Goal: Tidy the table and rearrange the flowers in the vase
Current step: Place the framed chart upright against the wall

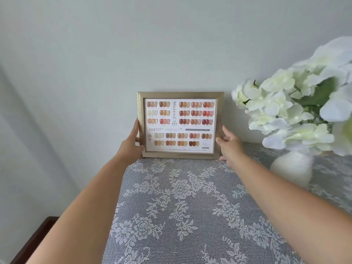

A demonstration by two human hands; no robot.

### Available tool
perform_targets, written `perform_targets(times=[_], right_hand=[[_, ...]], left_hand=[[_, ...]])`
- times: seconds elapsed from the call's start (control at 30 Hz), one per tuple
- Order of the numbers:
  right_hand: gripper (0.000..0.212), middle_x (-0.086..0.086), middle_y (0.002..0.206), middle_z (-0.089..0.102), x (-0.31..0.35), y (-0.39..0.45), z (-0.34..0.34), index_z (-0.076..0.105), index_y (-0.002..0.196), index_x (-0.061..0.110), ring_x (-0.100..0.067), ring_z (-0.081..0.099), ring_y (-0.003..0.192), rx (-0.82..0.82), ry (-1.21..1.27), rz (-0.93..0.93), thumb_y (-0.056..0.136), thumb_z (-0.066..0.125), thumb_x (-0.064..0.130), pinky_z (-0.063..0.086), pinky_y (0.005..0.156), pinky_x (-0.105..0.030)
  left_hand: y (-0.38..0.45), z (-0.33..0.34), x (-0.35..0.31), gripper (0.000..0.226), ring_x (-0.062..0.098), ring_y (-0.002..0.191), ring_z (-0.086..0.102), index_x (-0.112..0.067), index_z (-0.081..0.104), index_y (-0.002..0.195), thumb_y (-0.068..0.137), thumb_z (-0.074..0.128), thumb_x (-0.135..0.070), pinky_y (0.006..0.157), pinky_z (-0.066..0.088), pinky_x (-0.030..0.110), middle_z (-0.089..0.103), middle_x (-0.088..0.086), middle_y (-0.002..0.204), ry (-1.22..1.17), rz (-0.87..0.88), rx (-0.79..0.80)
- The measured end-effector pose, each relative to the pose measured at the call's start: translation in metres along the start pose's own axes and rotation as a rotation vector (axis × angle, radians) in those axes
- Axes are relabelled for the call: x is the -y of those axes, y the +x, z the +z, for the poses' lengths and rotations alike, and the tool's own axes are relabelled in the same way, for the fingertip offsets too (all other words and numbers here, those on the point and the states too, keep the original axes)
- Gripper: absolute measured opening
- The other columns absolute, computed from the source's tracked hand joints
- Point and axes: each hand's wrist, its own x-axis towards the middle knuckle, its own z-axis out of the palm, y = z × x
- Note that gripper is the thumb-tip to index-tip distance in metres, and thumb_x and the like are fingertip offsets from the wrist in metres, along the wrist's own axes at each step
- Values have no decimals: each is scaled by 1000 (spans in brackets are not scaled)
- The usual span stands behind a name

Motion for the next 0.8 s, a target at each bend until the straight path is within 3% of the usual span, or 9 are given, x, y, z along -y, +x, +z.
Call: perform_targets(times=[0.17, 0.3, 0.37, 0.5, 0.7, 0.8], right_hand=[[59, 6, 96, 55, 1, -1, -3, 34, 144, 35, -12, 53, 98, 40, 39, 17, 94, 55, 9, 51, 82, -49], [58, -10, 116, 58, 8, -2, -2, 35, 144, 34, -35, 55, 111, 37, 36, 17, 95, 53, 9, 49, 88, -50], [56, -9, 112, 62, 14, 2, 0, 38, 142, 34, -43, 53, 113, 15, 27, 11, 94, 53, 9, 48, 91, -55], [58, 11, 93, 62, 17, 8, 2, 37, 141, 38, -28, 62, 98, 4, -2, -7, 93, 55, 12, 51, 86, -57], [61, 0, 99, 64, 0, 7, 6, 37, 142, 35, -29, 61, 105, 10, 1, 3, 91, 57, 7, 54, 83, -53], [61, -8, 108, 63, 0, 8, 5, 36, 142, 36, -31, 60, 105, 11, -20, -1, 92, 56, 8, 53, 85, -52]], left_hand=[[2, 0, -1, 104, 26, 87, 66, -66, 3, 142, 85, 49, 9, 71, 61, 48, 58, -5, 108, -14, -32, 16], [3, -1, -5, 104, 26, 87, 66, -62, 3, 145, 85, 48, 10, 68, 62, 41, 57, -1, 108, -26, -35, 22], [4, -3, -9, 105, 28, 87, 66, -62, 3, 145, 84, 49, 10, 67, 62, 42, 58, 2, 107, -36, -23, 12], [10, -6, -11, 105, 28, 89, 66, -63, 2, 143, 84, 51, 8, 71, 61, 49, 58, 2, 107, -49, -5, -11], [8, -1, 3, 106, 29, 89, 66, -66, 7, 142, 82, 50, 9, 68, 61, 46, 57, 2, 106, -44, -37, 13], [11, -3, 3, 106, 26, 89, 66, -66, 4, 142, 84, 51, 10, 61, 61, 37, 57, 2, 108, -21, -34, 36]])
